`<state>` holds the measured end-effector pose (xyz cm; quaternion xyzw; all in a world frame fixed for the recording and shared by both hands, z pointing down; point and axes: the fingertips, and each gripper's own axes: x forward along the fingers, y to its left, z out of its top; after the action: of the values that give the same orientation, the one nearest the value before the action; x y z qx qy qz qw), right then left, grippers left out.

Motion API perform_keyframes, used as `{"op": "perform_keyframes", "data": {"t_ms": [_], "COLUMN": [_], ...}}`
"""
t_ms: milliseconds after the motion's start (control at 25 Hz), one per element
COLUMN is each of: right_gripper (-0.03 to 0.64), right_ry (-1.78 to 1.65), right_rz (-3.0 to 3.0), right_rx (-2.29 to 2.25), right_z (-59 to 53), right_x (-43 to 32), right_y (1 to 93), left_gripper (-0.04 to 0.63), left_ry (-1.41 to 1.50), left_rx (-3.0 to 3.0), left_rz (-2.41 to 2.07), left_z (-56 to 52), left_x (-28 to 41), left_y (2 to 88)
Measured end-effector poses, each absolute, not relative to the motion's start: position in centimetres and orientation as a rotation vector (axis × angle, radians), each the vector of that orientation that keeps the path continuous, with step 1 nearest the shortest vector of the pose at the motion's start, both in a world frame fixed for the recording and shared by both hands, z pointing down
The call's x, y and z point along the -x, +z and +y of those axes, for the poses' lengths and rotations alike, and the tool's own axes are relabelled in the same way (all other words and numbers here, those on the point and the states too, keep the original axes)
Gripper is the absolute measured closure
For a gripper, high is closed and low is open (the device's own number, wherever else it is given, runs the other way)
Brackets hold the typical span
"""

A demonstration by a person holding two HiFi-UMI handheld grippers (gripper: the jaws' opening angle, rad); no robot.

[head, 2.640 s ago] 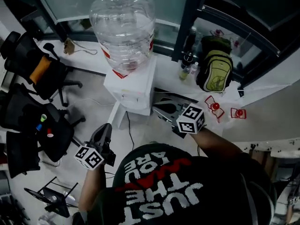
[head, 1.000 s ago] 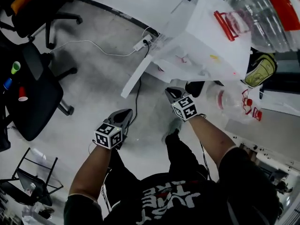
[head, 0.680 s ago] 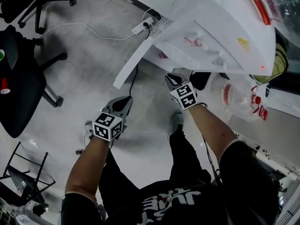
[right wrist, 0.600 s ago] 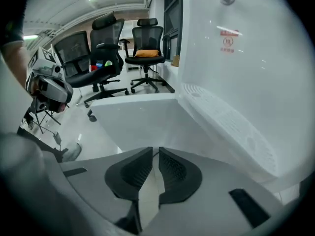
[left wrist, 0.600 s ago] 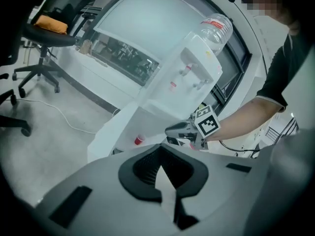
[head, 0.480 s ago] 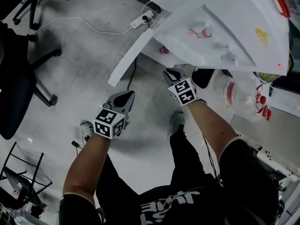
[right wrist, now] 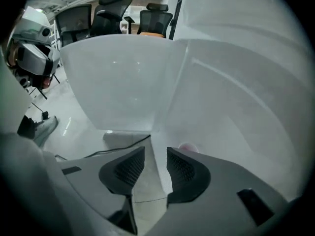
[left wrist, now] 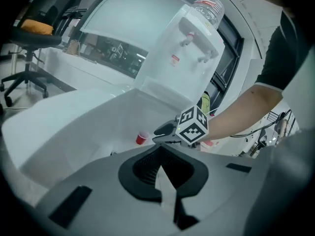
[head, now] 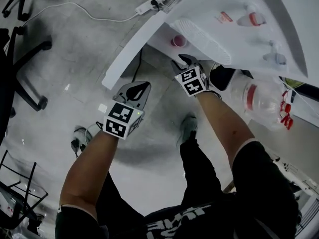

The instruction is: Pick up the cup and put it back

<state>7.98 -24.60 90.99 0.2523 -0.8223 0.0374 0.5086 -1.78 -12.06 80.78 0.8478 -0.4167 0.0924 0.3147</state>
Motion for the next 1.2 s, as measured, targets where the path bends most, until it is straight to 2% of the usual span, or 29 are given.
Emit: {"op": "perform_keyframes", "data": {"t_ms": [520, 1200], "right_gripper": [0.471, 0.468], "right_ry": [-0.092, -0.196], "right_rz": [-1.808, -1.699], "right_rx": [-0.601, -0.567], "right_z": [-30.3, -33.1], "right_x": [-10.1, -11.0], "right_y": [98.8, 102.5], "left_gripper": [0.588, 0.588], "left_ry": [0.284, 0.262], "left_rx": [-2.201, -2.233], "left_rz": [-1.132, -1.09], "left_z": [-13.9, -15.0], "left_x": [2.0, 0.1], "left_y": [86.1, 86.5]}}
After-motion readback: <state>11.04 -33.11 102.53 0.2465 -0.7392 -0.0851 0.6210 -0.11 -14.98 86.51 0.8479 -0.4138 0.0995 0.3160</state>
